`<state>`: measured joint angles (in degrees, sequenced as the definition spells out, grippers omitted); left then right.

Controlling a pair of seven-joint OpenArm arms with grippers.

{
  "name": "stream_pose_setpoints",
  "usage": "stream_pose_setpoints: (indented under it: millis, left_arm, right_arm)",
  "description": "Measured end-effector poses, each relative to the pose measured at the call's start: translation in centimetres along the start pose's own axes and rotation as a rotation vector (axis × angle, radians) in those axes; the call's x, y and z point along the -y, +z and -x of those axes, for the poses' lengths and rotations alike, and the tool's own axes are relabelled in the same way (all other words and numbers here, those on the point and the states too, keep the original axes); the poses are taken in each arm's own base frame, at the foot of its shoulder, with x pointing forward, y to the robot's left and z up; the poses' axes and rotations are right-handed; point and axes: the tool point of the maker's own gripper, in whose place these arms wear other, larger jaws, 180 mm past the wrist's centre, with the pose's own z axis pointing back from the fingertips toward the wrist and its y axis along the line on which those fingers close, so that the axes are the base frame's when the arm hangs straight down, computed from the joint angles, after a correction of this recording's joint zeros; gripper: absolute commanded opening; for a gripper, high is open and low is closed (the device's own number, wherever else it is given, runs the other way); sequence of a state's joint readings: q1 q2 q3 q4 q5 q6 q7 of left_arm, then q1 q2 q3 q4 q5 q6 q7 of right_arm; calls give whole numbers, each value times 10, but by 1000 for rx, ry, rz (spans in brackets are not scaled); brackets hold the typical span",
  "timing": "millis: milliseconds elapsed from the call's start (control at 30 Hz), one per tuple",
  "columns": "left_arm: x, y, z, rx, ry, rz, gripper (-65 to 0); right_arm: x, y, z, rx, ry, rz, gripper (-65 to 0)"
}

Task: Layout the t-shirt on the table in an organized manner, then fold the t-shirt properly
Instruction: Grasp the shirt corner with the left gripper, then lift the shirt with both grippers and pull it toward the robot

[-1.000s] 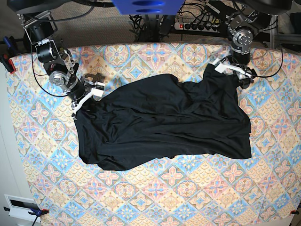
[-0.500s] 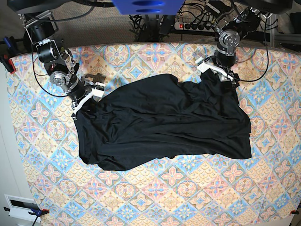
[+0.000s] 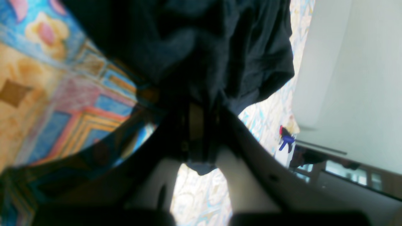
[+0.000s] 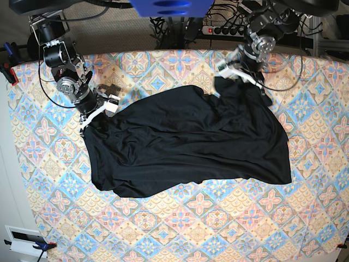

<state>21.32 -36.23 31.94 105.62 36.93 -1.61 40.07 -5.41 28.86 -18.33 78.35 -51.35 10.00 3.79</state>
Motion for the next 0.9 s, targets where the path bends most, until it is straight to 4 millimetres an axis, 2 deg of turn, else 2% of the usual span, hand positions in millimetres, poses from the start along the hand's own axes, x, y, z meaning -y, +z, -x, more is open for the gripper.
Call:
stream_pose_setpoints:
  millis: [100,233,400,533,567,633,700,733,800,833,900]
  left_arm:
    - [-15,13,3,-9,63,-27,-650]
    - [-34,24,-15,56,99,-70,-650]
    - [-15,30,-15,53,111,-13,-650]
    - [-26,35,-24,86,119,-44,-650]
    - [-29,34,-22,81,123,-51,-650]
    - [-35,33,-17,62,144,-69,-650]
    - [-50,30,-17,67,200,-116,-650]
    - [-59,31,-19,98,223,-146,-650]
    - [-76,34,-13,124,248,-209,-650]
    - [-84,35,-3,98,263,-237,-650]
    - [-92,37,6,89,284,-269,-650]
  right_arm:
    - [0,4,7,-14,-37,19,-650]
    - [-2,11,15,-32,-63,28,-650]
    - [-2,26,22,-92,-14,-9,-650]
    - [-3,43,18,-73,-118,-3,-650]
    - [1,47,21,-79,-140,8,-650]
    - [22,54,28,-89,-148,69,-650]
    - [42,63,40,-114,-150,136,-650]
    - [45,68,45,-125,-155,154,-650]
    - [40,77,52,-154,-157,142,-650]
    - [35,80,53,-161,-156,126,-650]
    - [35,82,53,-163,-158,125,-650]
